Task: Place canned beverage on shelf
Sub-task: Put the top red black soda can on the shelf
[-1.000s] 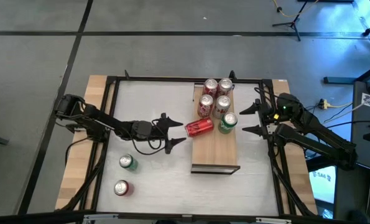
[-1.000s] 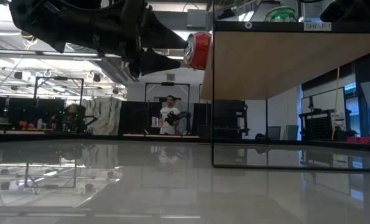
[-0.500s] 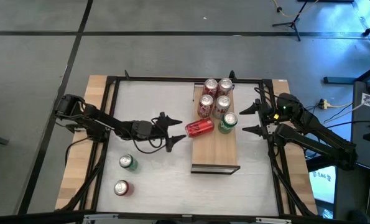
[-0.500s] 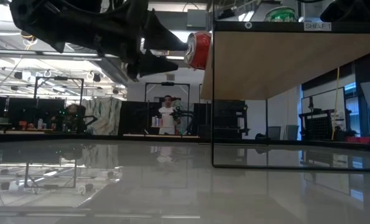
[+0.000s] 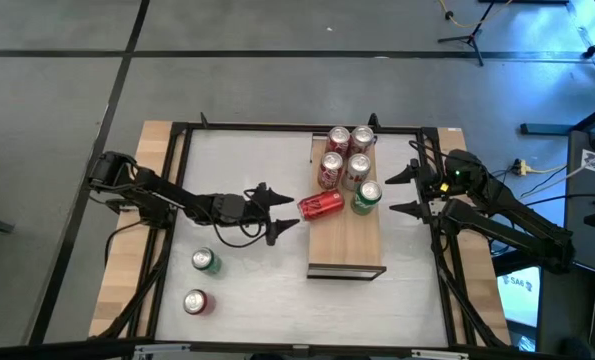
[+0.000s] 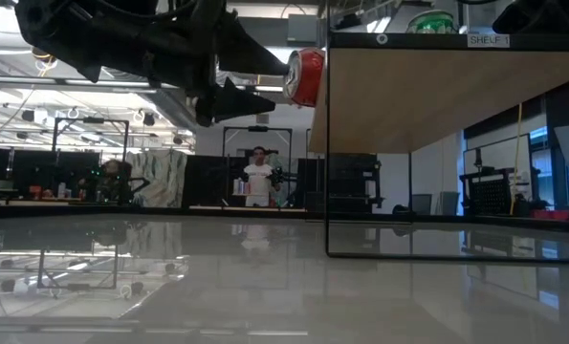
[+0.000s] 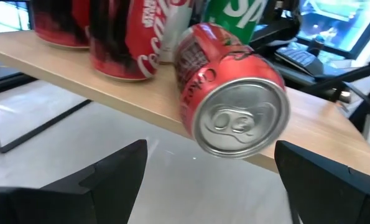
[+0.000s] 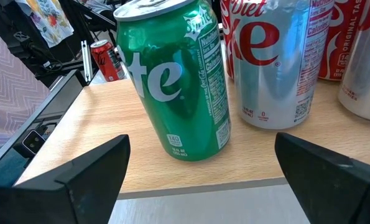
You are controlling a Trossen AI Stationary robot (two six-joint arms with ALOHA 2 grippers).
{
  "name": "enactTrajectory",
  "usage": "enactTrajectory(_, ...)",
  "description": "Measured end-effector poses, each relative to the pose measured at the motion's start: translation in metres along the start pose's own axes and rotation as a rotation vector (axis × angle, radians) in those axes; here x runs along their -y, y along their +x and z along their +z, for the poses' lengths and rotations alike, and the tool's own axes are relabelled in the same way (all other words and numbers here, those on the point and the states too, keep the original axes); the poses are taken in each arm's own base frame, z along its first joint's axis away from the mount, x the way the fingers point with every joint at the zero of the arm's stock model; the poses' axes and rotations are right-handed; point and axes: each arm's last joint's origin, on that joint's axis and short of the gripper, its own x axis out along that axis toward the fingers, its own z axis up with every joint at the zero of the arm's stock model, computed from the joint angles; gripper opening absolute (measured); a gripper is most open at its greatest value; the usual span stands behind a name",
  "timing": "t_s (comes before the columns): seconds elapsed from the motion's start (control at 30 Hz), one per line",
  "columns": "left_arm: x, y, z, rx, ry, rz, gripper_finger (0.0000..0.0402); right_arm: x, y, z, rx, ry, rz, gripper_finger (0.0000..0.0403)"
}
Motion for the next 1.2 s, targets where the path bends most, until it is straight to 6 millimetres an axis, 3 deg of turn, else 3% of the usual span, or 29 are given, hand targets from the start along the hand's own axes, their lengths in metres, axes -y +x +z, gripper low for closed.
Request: enactTrajectory(1.2, 0.0001, 0.0000, -0.0010, -0.012, 0.012, -0.009, 0.0344, 0.0000, 0.0000, 0.0000, 0.000, 0.001, 0.000, 0.0397)
